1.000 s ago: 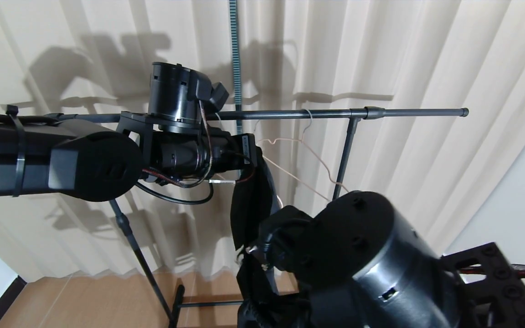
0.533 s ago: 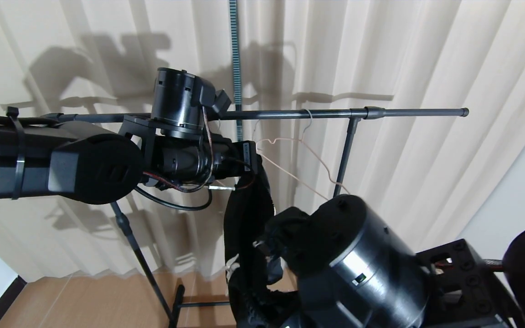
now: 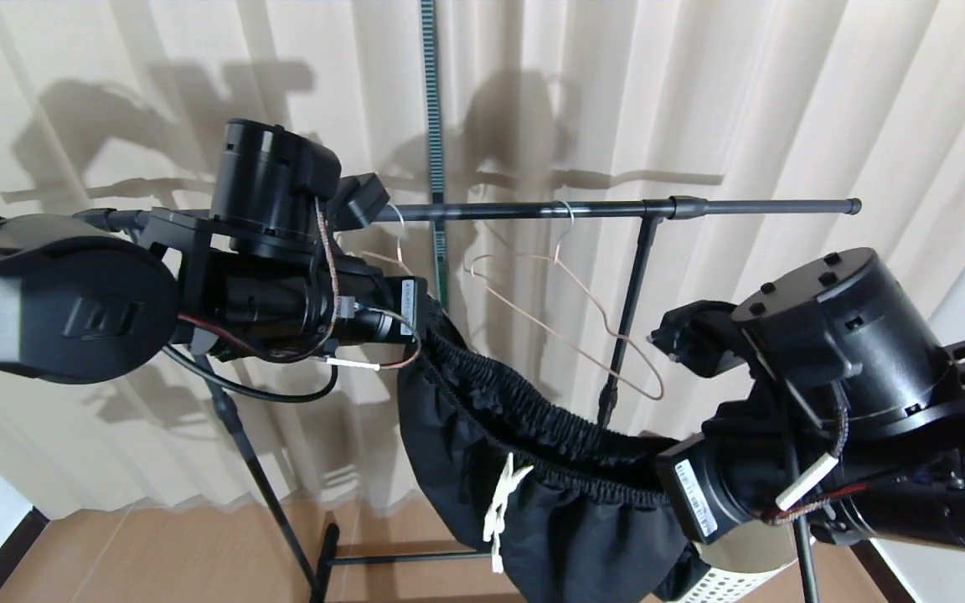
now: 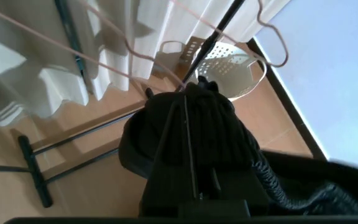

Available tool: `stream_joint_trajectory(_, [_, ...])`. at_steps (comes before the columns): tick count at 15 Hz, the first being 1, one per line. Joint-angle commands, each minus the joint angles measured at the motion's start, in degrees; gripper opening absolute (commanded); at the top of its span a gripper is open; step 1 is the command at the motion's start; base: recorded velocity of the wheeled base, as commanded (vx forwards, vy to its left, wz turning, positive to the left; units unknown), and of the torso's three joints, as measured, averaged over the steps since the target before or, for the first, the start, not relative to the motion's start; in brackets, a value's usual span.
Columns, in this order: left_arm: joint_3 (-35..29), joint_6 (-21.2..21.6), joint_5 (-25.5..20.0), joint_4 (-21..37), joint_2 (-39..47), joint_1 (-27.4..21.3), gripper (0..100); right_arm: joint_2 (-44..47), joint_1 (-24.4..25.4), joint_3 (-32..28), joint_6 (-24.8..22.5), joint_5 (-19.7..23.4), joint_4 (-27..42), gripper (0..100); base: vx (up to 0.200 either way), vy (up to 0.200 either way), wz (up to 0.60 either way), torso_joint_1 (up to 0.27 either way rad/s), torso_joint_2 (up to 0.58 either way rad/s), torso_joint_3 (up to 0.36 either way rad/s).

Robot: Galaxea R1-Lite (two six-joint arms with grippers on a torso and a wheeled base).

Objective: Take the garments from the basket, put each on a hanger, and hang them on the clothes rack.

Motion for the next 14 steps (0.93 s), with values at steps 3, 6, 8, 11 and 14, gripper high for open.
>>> stream_joint_trajectory(3, [10.6, 2.4, 0.1, 0.0, -7.8, 0.0, 0, 4.0, -6.9, -2.6, -2.6, 0.3, -3.1, 0, 0.000, 0.000, 0.00, 0.000, 0.00, 0.000])
stream_joint_trajectory(6, [16.1, 2.3, 0.3, 0.0, -10.4, -1.9, 0, 8.9, -7.6, -9.4, -2.6, 0.3, -4.0, 0, 0.000, 0.000, 0.00, 0.000, 0.00, 0.000])
stream_joint_trajectory(8, [18.9, 2.2, 0.3, -0.1, -11.8, -3.0, 0, 11.4, -7.6, -12.4, -2.6, 0.3, -4.0, 0, 0.000, 0.000, 0.00, 0.000, 0.00, 0.000])
stream_joint_trajectory(11, [19.3, 0.3, 0.4, -0.3, -12.0, -4.6, 0, 13.2, -8.0, -13.1, -2.4, 0.3, -4.4, 0, 0.000, 0.000, 0.00, 0.000, 0.00, 0.000])
stream_joint_trajectory(14, [16.0, -0.3, 0.4, -0.3, -11.0, -4.6, 0, 13.4, -9.0, -12.9, -2.7, 0.8, -4.1, 0, 0.000, 0.000, 0.00, 0.000, 0.00, 0.000])
